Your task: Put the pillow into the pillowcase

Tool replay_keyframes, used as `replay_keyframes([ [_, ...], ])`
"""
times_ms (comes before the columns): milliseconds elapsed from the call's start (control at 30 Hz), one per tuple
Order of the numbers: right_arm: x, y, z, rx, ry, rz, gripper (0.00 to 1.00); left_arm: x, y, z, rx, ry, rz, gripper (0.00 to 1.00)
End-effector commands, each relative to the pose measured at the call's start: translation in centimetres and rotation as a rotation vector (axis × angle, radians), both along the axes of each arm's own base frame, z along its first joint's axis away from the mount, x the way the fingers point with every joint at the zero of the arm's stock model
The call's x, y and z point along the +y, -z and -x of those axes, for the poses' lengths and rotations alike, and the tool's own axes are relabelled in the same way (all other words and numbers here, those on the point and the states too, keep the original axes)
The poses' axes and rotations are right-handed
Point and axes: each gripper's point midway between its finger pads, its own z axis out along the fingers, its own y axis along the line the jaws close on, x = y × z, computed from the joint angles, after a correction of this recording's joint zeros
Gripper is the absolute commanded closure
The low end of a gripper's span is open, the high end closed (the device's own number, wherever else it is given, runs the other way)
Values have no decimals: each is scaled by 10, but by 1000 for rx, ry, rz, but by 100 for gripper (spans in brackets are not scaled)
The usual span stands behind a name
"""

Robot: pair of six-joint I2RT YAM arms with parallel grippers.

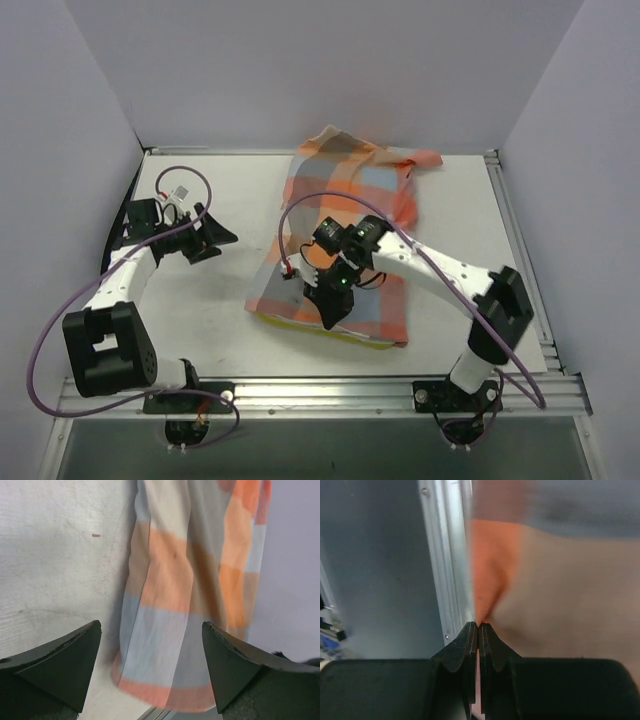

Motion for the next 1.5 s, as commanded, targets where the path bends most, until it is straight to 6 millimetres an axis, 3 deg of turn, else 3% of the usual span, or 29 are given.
replay_keyframes([
  [0,-19,48,-12,288,146,157,100,-4,-10,8,-44,18,21,10],
  [33,-20,60,-23,314,181,187,100,-3,-8,11,-36,22,7,11],
  [100,-23,57,-50,304,262,166,95,-1,-7,13,-87,80,-58,10],
  [167,-23,37,-67,268,310,106,74,1,-5,20,-154,198,-141,10],
  [200,-26,27,-69,250,321,81,55,2,-12,17,-199,252,-169,9],
  [233,-32,21,-68,233,331,71,48,0,-11,28,-192,318,-188,8],
  [267,-42,3,-70,159,344,39,38,4,-9,30,-290,416,-274,7],
  [300,-51,-3,-69,115,353,42,35,5,-11,33,-330,463,-317,7],
  [333,-62,-20,-63,33,354,8,32,1,-10,44,-351,530,-342,6],
  [400,-95,-8,-52,-63,351,80,24,1,-10,54,-489,671,-485,4],
  [433,-106,-19,-44,-133,348,54,22,-11,-2,67,-512,760,-511,3],
  [467,-121,-2,-31,-129,338,105,19,-17,2,74,-571,840,-561,3],
  [533,-141,6,-14,-182,292,141,16,-32,3,89,-644,943,-624,3],
  [567,-153,26,2,-147,265,198,16,-49,11,105,-657,1025,-608,3],
  [633,-168,46,11,-180,195,268,16,-63,14,118,-674,1075,-599,2],
  [667,-173,56,11,-187,185,292,17,-75,20,132,-670,1130,-569,3],
  [733,-183,83,7,-218,184,340,18,-80,28,145,-668,1184,-577,2],
  [800,-179,99,-10,-271,222,344,22,-89,40,166,-686,1280,-580,3],
  [867,-178,109,-30,-287,291,386,32,-92,49,164,-701,1288,-637,4],
  [967,-162,103,-84,-357,433,357,42,-99,61,143,-734,1230,-716,10],
  [1033,-145,83,-124,-411,501,305,45,-107,65,119,-759,1175,-747,17],
  [1133,-136,57,-151,-419,569,232,41,-109,58,84,-752,1066,-794,17],
  [1233,-137,23,-147,-438,590,122,24,-96,51,69,-756,988,-822,8],
  [1267,-145,29,-137,-425,597,127,20,-91,51,68,-765,981,-833,7],
  [1300,-155,26,-134,-417,629,106,19,-86,44,66,-793,953,-857,5],
  [1333,-164,15,-127,-464,634,69,18,-78,53,70,-778,948,-870,2],
  [1367,-176,28,-116,-447,647,78,10,-74,52,70,-779,920,-888,3],
  [1433,-201,24,-114,-511,704,42,0,-67,46,66,-805,831,-917,3],
  [1467,-208,24,-114,-531,720,16,0,-64,48,71,-817,813,-919,3],
])
